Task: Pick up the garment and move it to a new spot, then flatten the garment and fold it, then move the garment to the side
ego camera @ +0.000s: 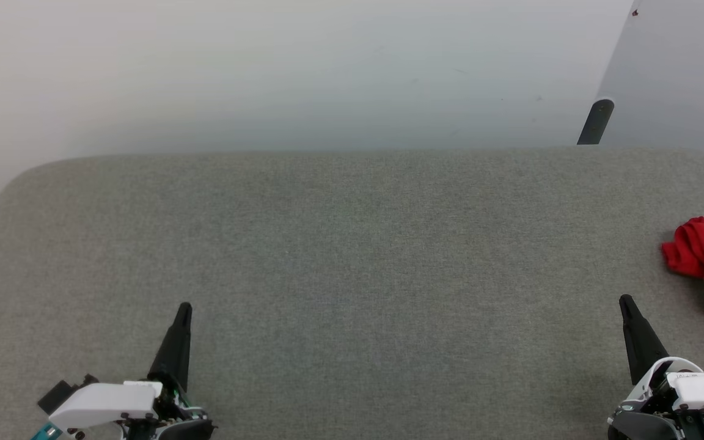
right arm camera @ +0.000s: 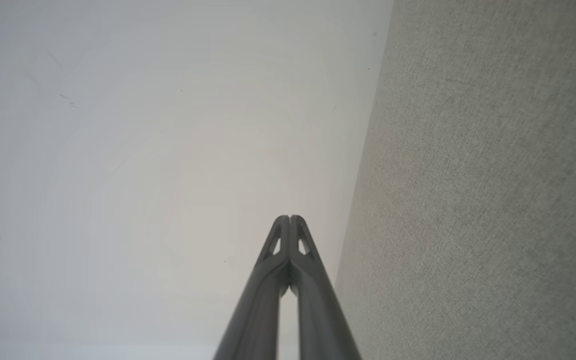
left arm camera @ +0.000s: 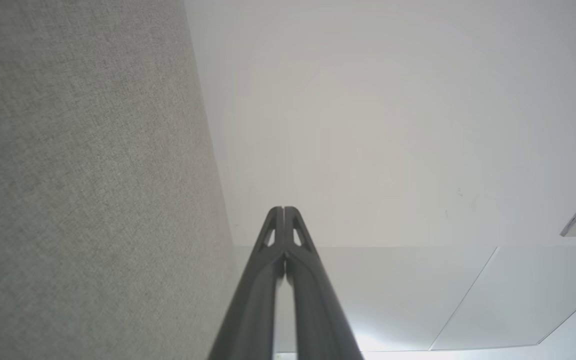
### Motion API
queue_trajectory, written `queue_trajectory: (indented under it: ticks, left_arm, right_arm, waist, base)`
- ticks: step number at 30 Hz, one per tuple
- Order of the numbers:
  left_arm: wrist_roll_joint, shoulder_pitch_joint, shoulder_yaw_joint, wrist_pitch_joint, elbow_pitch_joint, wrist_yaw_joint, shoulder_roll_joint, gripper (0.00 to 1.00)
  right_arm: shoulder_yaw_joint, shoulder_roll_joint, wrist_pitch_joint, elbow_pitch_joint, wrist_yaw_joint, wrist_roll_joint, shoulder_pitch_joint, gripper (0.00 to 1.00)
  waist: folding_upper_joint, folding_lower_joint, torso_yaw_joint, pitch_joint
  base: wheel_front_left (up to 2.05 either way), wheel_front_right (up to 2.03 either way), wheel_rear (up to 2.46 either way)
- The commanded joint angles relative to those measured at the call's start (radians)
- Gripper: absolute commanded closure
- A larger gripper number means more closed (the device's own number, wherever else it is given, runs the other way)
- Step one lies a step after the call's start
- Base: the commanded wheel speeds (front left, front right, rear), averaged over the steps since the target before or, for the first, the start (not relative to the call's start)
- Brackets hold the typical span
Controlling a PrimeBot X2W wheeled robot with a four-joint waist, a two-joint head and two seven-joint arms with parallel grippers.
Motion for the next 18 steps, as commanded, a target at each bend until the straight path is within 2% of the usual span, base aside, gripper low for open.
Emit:
queue_trajectory:
  ticks: [1,18]
  left_arm:
    - [-0.003,-0.01,0.003,0.003,0.001,-0.006,-0.001,1.0]
    - [-0.003,-0.01,0.002,0.002,0.001,-0.006,-0.001,1.0]
  right_arm:
    - [-0.001,0.003,0.002,-0.002,0.0,0.004,-0.004,1.0]
    - [-0.001,0.003,0.002,-0.002,0.0,0.004,-0.004,1.0]
  waist:
    - [0.0,0.0,0.0,0.0]
    - [0.0,0.0,0.0,0.0]
  base:
    - [0.0,0.0,0.0]
    - [0.0,0.0,0.0]
